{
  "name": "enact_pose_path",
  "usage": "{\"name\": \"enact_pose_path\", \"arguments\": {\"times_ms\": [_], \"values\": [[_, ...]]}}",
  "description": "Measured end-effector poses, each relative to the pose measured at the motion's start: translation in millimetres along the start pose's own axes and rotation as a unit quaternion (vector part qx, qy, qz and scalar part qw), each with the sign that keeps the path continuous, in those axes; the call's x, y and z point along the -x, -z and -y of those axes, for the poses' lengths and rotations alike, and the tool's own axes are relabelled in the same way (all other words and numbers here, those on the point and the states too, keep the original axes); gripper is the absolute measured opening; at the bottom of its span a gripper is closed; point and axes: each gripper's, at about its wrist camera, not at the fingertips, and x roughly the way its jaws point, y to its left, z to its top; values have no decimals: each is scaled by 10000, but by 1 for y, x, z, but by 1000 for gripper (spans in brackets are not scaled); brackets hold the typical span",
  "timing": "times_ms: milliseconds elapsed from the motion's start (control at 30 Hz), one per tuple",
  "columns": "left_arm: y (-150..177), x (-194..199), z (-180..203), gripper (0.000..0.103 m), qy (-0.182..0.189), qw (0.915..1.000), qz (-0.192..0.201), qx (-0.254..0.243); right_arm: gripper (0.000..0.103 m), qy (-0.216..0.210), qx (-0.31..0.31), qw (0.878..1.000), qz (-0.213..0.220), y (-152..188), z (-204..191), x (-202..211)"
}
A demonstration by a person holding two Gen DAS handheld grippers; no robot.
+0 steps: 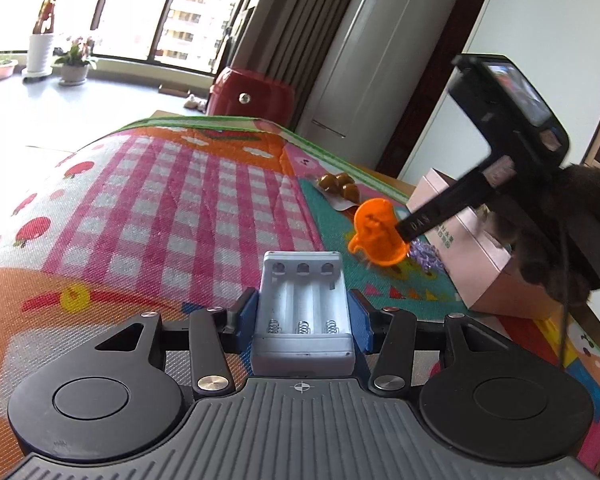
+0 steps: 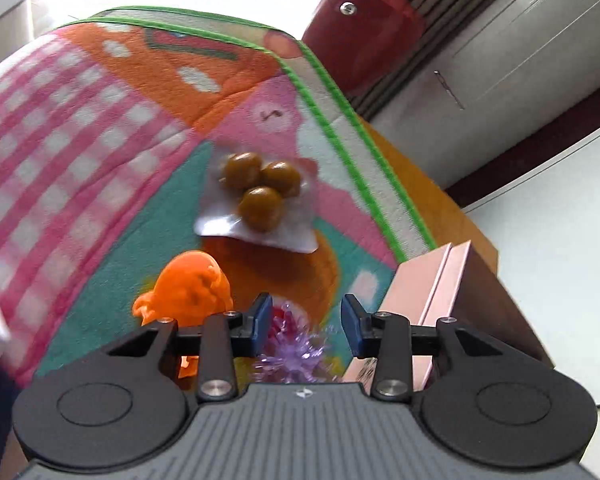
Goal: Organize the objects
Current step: 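Move the right gripper down toward the purple sparkly star toy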
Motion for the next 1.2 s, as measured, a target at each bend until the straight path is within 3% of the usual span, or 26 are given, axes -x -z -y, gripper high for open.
{"name": "enact_pose_path", "arguments": {"times_ms": [300, 400, 500, 600, 700, 867, 1033, 1200], "values": [[1, -1, 0, 53, -81, 10000, 9, 32, 39, -1465, -5, 9890, 223, 79, -22, 65], [1, -1, 2, 53, -111, 9999, 11, 4, 39, -1205, -347, 9909, 492, 72, -7, 75], [1, -1, 1, 53, -95, 9999, 20, 29, 39, -768, -671, 9935, 504, 44, 14, 57], [1, -2, 0, 53, -77, 10000, 24, 57, 39, 168, -327, 9977, 577, 18, 15, 33], [0, -3, 0, 53, -69, 9999, 26, 69, 32, 542, -258, 9978, 286, -5, 20, 0], [-1, -6, -1, 53, -57, 9999, 26, 93, 30, 622, -43, 9979, -169, -13, 16, -27], [0, -5, -1, 53, -65, 9999, 26, 82, 30, 528, 384, 9978, -66, 14, -4, -9], [0, -7, 0, 53, -91, 9999, 17, 50, 30, 59, 524, 9986, 47, 54, -20, 22]]}}
